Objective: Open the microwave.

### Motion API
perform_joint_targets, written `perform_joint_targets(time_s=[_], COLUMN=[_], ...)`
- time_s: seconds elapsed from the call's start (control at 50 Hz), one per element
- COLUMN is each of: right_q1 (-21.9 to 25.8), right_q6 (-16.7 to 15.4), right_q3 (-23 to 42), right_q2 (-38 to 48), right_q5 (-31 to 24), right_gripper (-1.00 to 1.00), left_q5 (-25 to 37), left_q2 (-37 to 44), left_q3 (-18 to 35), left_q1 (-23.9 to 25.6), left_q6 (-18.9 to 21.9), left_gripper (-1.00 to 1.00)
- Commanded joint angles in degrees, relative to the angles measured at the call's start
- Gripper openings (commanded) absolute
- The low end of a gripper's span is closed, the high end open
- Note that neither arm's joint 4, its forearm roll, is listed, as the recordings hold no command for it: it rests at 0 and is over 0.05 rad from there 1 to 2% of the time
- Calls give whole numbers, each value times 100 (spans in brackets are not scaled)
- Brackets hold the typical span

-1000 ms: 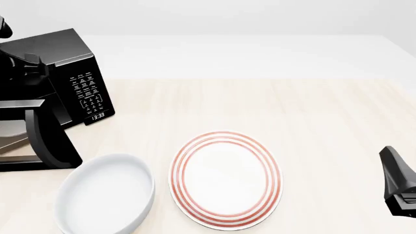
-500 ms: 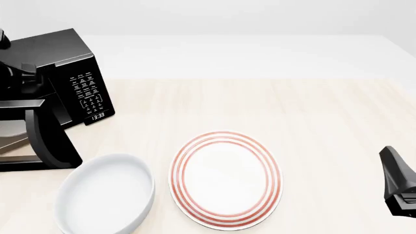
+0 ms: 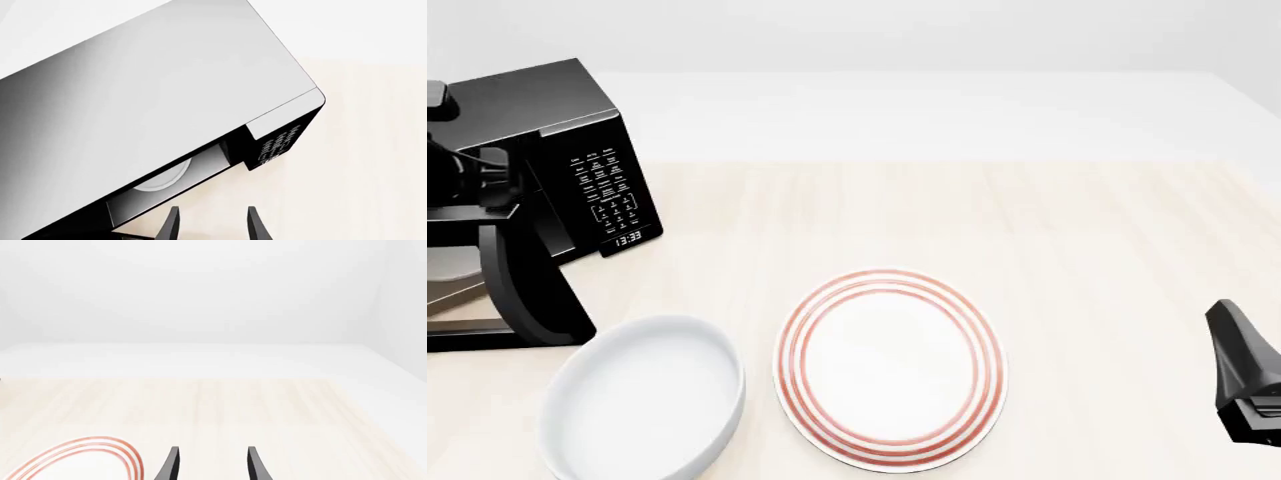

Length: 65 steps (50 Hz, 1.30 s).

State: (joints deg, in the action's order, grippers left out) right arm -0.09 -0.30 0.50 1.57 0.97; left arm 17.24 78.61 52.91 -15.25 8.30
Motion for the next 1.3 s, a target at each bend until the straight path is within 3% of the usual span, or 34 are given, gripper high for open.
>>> perform_joint_targets(time_s=[0.02,1.3], right_q1=[0,0], right_q6=[0,0], right_q3=[0,0], right_q2=[1,0], right_q5=[1,0], right_gripper=[100,100], left_q5=[-103,120], left_q2=[96,-1001], left_q3=[-113,-1110], left_q1=[-23,-38], left_q6=[-60,-129], left_gripper=[100,100])
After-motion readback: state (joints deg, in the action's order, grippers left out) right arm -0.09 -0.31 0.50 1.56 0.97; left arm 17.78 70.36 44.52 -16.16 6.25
